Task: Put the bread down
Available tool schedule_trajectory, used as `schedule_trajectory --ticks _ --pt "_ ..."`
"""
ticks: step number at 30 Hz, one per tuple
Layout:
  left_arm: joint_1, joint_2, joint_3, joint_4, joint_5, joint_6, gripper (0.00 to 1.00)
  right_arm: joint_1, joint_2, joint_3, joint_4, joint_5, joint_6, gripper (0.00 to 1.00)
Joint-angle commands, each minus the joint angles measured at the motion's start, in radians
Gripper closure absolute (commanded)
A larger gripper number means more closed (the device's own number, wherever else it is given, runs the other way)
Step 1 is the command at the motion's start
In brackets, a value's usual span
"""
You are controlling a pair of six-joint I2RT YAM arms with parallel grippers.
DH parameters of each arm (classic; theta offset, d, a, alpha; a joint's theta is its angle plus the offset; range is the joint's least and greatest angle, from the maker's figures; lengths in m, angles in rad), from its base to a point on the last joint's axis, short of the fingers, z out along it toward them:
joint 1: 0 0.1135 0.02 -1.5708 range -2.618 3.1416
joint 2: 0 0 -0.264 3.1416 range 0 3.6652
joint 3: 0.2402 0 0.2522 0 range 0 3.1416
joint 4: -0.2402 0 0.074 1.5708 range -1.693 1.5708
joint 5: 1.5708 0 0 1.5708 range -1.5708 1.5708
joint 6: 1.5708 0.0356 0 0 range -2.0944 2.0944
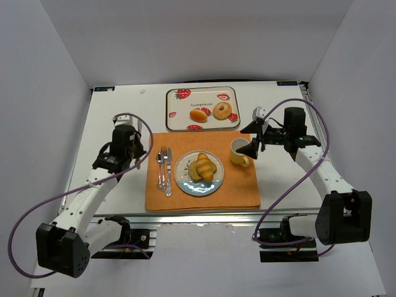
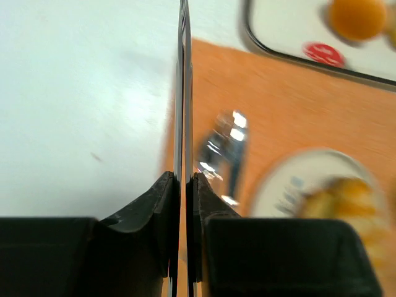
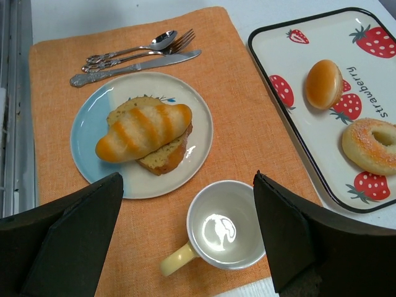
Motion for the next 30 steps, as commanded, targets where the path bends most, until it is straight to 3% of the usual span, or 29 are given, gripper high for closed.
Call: schedule_trajectory --ticks 1,3,4,9,13,16,18,21,23,30 --pt "0.078 -0.014 -0.14 0.37 -0.092 0.405 0.88 0.031 -0.009 0.047 -0.049 -0.006 -0.097 0.1" --pt "0.132 0.009 -0.254 0.477 -0.002 0.474 0.8 0.049 0.0 0.061 -0.089 0.04 -0.123 0.11" --pt "0.196 0.062 -0.272 0.526 0.035 0.479 0.75 0.066 0.003 0.063 -0.092 0.054 -0.128 0.11" --pt "0.275 0.25 -0.3 0.6 0.166 0.522 0.64 0.112 0.0 0.075 -0.108 0.161 -0.128 0.11" --pt "0.295 0.288 -0.302 0.611 0.14 0.467 0.55 0.137 0.003 0.081 -0.105 0.25 -0.078 0.1" --pt "0.312 0.29 -0.311 0.593 0.085 0.424 0.43 0.152 0.009 0.079 -0.027 0.383 0.092 0.1" --pt "0.318 0.273 -0.311 0.559 0.017 0.368 0.23 0.166 0.026 0.098 -0.008 0.536 0.226 0.11" --pt "0.356 0.226 -0.314 0.519 0.0 0.346 0.18 0.18 0.057 0.136 -0.017 0.722 0.318 0.11" --pt "0.361 0.186 -0.326 0.516 0.003 0.322 0.02 0.18 0.066 0.164 -0.019 0.775 0.367 0.11" --pt "0.361 0.012 -0.28 0.467 0.063 0.237 0.02 0.187 0.08 0.207 0.007 0.766 0.42 0.1"
